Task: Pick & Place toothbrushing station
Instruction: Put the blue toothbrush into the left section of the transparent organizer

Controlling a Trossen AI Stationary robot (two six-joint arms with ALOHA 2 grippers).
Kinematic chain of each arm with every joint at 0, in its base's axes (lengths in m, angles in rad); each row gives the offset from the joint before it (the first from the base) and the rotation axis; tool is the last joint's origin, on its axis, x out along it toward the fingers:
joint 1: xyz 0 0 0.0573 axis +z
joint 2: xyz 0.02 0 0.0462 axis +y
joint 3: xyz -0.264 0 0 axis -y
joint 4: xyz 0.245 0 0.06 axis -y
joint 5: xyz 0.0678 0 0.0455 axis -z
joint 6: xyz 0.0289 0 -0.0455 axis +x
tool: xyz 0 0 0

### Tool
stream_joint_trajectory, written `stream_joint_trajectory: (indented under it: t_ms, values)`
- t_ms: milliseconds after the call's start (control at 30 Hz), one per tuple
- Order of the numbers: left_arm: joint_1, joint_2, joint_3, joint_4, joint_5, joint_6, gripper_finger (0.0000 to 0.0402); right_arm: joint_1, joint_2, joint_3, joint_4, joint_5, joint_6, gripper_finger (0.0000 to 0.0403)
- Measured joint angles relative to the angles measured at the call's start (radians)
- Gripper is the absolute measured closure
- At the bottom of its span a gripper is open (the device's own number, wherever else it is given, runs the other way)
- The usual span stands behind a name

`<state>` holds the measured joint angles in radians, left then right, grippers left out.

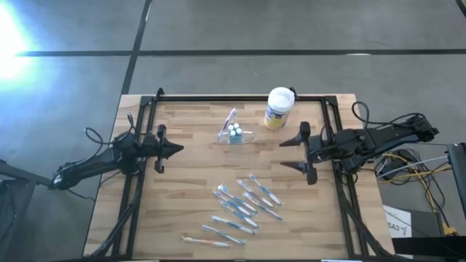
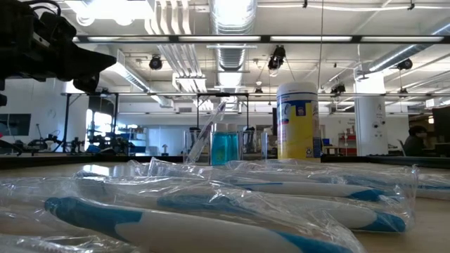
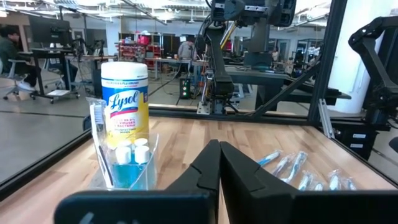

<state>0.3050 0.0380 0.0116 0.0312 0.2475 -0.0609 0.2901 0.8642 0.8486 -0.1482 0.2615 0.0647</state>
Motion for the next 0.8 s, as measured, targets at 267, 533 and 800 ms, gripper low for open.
stream_joint_trajectory:
  t_ms: [267,533,800]
  values:
    - [0.000,0.000,0.000,0.004,0.000,0.011,0.0390,0.000,0.002,0.000,0.005,-0.002,-0.015,0.0260]
    - [0.000,0.000,-0.002,0.020,0.004,0.034,0.0391,0.000,0.000,0.000,0.001,-0.052,-0.037,0.0370]
    - [0.000,0.000,-0.001,0.022,0.004,0.035,0.0389,0.023,0.025,0.000,-0.055,-0.098,0.014,0.0393]
